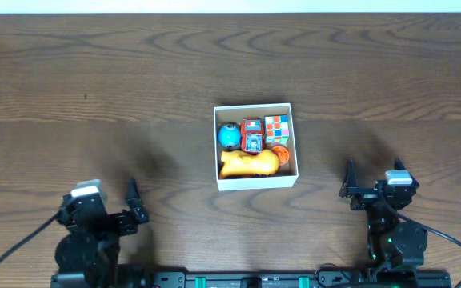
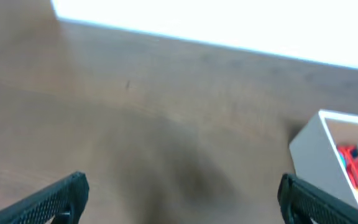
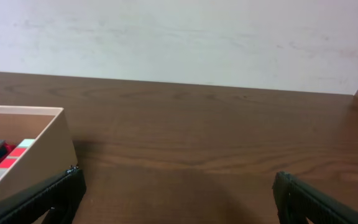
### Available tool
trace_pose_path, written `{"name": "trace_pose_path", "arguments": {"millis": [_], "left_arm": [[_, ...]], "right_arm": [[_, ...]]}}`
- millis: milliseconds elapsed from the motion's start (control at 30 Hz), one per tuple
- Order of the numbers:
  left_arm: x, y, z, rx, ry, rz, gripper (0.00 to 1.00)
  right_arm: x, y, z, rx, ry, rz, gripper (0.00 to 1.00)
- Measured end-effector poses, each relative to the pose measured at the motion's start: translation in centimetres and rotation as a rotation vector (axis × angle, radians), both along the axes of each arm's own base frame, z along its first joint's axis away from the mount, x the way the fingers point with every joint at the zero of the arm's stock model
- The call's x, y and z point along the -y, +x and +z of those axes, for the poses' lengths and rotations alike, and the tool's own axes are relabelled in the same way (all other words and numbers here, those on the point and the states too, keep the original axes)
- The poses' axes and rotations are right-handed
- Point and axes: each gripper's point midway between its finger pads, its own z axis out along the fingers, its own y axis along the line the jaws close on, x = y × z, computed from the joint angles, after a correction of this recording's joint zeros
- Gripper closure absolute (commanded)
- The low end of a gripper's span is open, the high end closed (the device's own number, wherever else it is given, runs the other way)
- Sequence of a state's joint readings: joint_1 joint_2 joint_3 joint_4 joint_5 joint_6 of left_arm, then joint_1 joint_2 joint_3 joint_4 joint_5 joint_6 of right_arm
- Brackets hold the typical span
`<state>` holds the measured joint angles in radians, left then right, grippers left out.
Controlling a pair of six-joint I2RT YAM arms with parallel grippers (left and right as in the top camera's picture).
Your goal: Pack container
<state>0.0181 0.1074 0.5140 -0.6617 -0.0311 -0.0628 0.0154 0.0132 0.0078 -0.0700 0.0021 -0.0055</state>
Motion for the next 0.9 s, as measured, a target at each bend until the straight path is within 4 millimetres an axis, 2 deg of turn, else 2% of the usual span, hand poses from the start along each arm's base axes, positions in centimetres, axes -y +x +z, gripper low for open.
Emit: {"name": "trace_pose_path", "arguments": {"millis": [200,433,667,900], "left_arm": [[0.5,2.7,-0.4,0.185,0.07,-0.05,0.02],[0.6,4.8,-1.6,0.293,0.13,-0.065,0.02],[0.8,5.5,-5.8,0.228,0.16,-0.086,0.02],[0.8,5.5,-5.9,0.223,0.16,-0.091,0.02]], "right_arm": [[0.0,0.0,0.0,0.0,0.0,0.003,0.01],[-0.1,0.0,0.0,0.001,0.0,0.003,0.01],[-0.1,0.0,0.0,0.001,0.0,0.003,0.01],[-0.1,0.0,0.0,0.001,0.0,0.003,0.01]]}}
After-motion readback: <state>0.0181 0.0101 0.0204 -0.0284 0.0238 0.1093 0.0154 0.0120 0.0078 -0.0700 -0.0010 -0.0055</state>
